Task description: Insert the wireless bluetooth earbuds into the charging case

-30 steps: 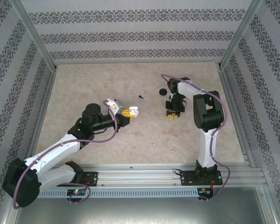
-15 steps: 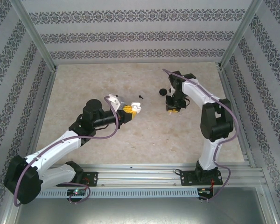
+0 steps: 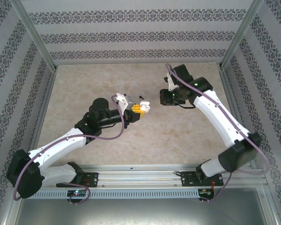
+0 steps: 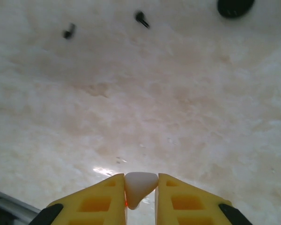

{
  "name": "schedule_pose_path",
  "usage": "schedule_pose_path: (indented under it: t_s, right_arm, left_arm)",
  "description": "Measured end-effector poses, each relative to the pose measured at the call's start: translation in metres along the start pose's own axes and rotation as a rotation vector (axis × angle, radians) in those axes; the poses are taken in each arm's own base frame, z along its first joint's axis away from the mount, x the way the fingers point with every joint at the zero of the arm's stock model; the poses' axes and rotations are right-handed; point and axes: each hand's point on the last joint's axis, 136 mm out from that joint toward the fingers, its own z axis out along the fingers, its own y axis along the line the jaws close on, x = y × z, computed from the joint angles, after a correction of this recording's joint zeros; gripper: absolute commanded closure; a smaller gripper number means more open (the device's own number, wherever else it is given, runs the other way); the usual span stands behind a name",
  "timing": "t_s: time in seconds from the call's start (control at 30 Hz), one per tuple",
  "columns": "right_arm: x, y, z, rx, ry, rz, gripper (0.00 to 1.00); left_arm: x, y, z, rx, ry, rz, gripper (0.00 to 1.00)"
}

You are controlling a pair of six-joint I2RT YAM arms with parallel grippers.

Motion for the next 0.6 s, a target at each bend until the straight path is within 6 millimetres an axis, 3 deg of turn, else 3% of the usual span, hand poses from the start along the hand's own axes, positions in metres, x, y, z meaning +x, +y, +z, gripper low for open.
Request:
schedule_pose_path:
  t_s: [0.27,0.6]
  right_arm:
    - [-0.009,0.05,-0.056,-0.161,-0.206,-0.047,0.81]
    - [0.001,0.081,-0.066,-0.288,-0.275,-0.055,0.81]
  left_arm:
    - [-0.005,0.0,0.006,-0.015,-0.029,0.017,1.0]
    - [-0.02,0.002,0.005,-0.032,-0.087,0.027,1.0]
